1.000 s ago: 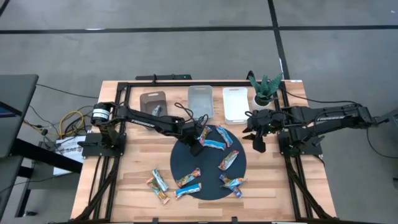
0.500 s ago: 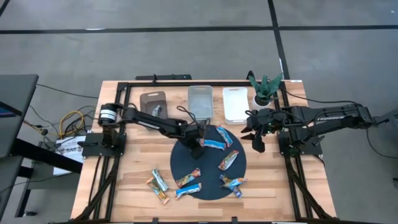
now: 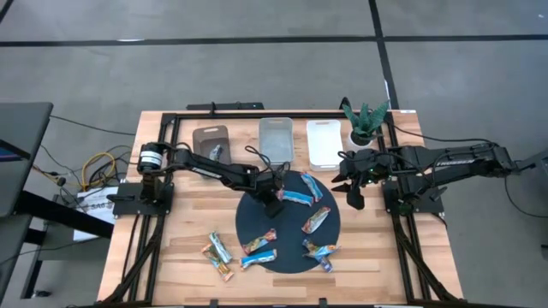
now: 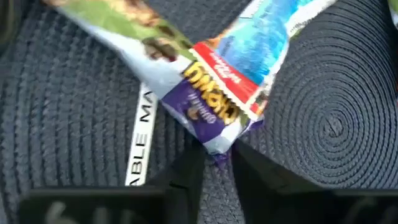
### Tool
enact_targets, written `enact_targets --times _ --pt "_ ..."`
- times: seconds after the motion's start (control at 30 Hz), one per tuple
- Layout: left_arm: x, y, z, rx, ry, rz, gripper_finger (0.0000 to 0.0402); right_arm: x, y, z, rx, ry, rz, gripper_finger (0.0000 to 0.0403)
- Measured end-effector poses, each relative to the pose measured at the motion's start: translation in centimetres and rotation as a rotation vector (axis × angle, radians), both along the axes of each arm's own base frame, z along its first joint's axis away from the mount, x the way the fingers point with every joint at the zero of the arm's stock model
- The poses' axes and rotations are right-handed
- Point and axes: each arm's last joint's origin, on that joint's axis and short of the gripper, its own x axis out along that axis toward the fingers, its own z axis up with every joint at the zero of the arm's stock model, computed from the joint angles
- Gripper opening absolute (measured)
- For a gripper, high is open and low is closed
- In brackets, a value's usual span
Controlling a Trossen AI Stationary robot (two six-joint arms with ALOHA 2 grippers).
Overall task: Pick and place Granola Bars by type
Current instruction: Put the blue granola bar into the black bin
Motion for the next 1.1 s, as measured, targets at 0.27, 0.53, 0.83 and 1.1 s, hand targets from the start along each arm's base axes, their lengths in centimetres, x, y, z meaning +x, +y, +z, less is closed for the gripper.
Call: enact_targets --times 0.27,0.53,0.83,1.1 --pt "0.0 -0.1 0.2 -0.043 -0.009 0.011 0.0003 0.0 0.0 0.0 -0.004 0.0 -0.003 0.0127" --pt "-1.8 0.8 4.1 0.012 -0.006 0.072 0.0 -0.1 -0.1 -0.1 -0.022 0.008 -0.019 0.0127" --pt "-7.7 2.5 12.1 0.116 -0.019 0.219 0.0 -0.1 -0.1 -0.1 -0.025 0.015 -0.021 0.0127" --pt "-14.3 3.7 17.6 0.222 -0.078 0.425 0.0 -0.1 -0.1 -0.1 -0.026 0.014 -0.022 0.0127"
